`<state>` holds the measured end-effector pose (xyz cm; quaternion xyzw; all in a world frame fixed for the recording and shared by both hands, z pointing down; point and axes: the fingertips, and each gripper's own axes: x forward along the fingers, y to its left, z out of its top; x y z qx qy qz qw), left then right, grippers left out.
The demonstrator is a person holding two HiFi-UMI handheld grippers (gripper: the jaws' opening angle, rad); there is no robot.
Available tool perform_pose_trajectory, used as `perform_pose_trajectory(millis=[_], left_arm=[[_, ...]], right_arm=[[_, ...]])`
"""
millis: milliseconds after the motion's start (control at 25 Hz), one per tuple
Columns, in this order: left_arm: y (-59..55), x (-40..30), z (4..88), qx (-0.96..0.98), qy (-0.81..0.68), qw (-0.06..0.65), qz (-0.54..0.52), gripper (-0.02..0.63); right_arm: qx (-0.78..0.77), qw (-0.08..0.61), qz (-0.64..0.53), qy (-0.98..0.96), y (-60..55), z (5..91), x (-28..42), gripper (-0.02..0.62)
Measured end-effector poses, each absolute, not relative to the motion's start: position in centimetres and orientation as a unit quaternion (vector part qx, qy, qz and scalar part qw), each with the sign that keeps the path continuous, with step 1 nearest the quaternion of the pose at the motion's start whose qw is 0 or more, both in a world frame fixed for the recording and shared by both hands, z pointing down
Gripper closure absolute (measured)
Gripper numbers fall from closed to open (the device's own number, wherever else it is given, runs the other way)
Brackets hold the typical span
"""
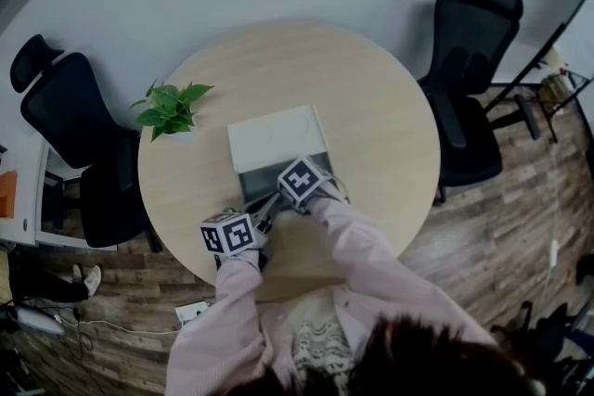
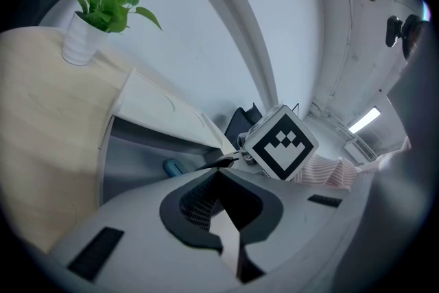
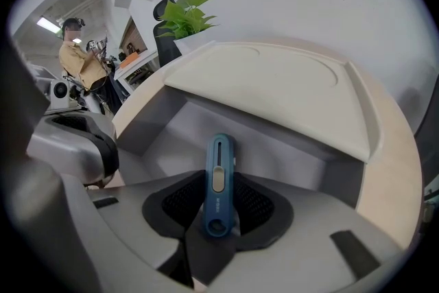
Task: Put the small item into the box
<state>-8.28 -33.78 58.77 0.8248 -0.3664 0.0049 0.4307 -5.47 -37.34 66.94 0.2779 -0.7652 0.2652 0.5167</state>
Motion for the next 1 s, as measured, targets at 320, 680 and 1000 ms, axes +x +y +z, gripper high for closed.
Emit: perform_pose_trajectory(millis=[320, 680, 1000], left_arm=[[-33.40, -8.45, 58.65, 0.825, -0.365, 0.431, 0.001, 0.597], [-33.12, -8.84, 58.55, 0.824, -0.367, 0.433, -0.002, 0.597], [-33.02, -9.03, 58.69, 0.823, -0.366, 0.435, -0.006, 0.597]], right_arm=[[0.288, 0.522, 0.254, -0.762, -37.38, 66.99, -5.49, 0.449], [0.291, 0.519, 0.258, -0.761, -37.33, 67.04, -5.77, 0.443], [0.315, 0.507, 0.258, -0.760, -38.05, 66.56, -5.45, 0.400]])
